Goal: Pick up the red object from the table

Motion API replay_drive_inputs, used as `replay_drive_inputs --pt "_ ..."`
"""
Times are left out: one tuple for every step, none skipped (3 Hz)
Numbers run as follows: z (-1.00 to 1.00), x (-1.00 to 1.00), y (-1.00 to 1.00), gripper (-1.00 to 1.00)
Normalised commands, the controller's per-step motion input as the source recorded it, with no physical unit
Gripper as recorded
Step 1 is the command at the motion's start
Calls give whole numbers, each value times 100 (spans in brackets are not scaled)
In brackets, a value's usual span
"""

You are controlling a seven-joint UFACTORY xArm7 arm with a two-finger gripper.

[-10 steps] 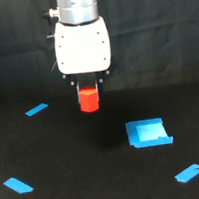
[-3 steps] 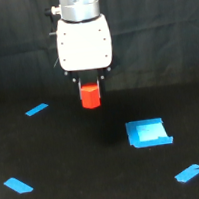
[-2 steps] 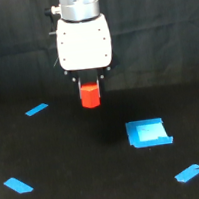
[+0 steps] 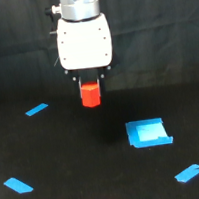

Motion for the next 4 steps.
replay_drive_inputs --pt "9 10 -3 -94" --pt "-6 1 6 -100" --pt "2 7 2 -100" --pt "2 7 9 -89"
